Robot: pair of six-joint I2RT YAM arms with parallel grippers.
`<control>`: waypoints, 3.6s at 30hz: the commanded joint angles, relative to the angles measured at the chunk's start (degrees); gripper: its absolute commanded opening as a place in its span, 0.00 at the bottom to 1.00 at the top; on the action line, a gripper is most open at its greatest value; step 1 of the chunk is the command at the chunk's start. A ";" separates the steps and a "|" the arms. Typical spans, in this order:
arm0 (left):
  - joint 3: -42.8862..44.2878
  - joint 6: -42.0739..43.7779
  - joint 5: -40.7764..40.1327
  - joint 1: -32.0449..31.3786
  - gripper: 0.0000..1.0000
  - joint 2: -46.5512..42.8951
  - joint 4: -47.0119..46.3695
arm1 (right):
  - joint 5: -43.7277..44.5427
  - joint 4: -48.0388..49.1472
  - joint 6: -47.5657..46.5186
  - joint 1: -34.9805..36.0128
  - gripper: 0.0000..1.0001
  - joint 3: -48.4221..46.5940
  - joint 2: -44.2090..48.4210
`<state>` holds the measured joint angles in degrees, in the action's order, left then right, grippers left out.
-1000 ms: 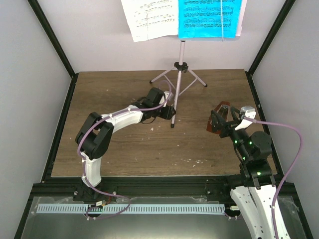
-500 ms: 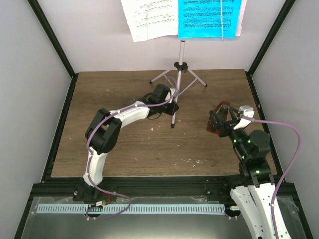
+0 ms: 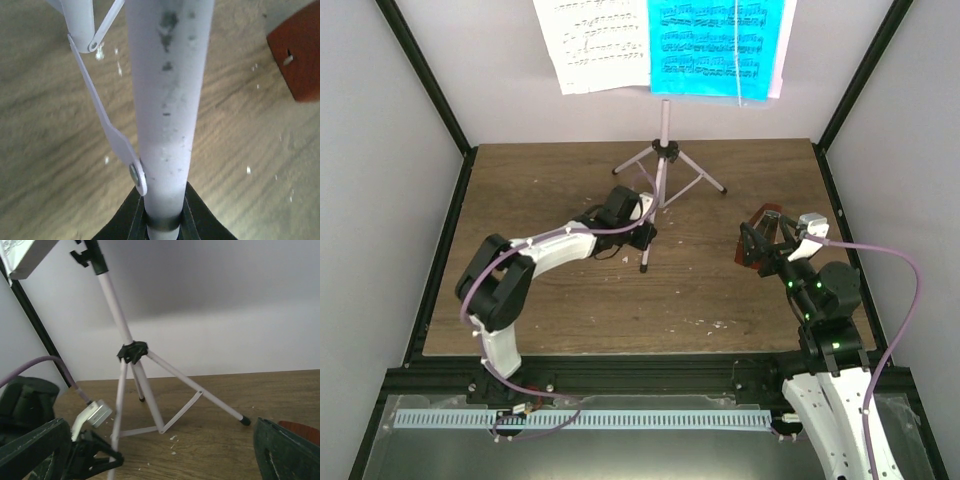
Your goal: Pack up the instrument practice props
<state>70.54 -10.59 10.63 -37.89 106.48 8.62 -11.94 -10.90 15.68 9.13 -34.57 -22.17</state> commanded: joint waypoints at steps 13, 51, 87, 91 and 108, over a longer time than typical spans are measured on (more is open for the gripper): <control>-23.36 -1.07 3.39 -0.07 0.31 -20.44 4.56 | -1.37 0.36 1.12 -0.36 1.00 -1.07 -0.55; -24.96 15.31 -18.32 1.18 0.91 -62.18 -8.62 | -26.97 -5.14 17.47 -0.34 0.63 -47.13 -27.29; -24.49 12.73 -15.85 -0.18 0.91 -60.35 -7.72 | -22.26 -8.79 16.67 -0.34 0.41 -52.73 -36.65; -24.53 12.84 -15.84 -0.23 0.91 -60.09 -7.65 | -22.93 -8.42 16.58 -0.38 0.37 -52.41 -36.78; -24.53 12.82 -15.91 -0.23 0.91 -59.54 -7.66 | -22.49 -6.90 16.12 -0.16 0.31 -51.93 -38.10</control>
<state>45.10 2.57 -5.76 -37.91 46.87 2.15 -34.26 -19.11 32.05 9.13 -85.89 -60.12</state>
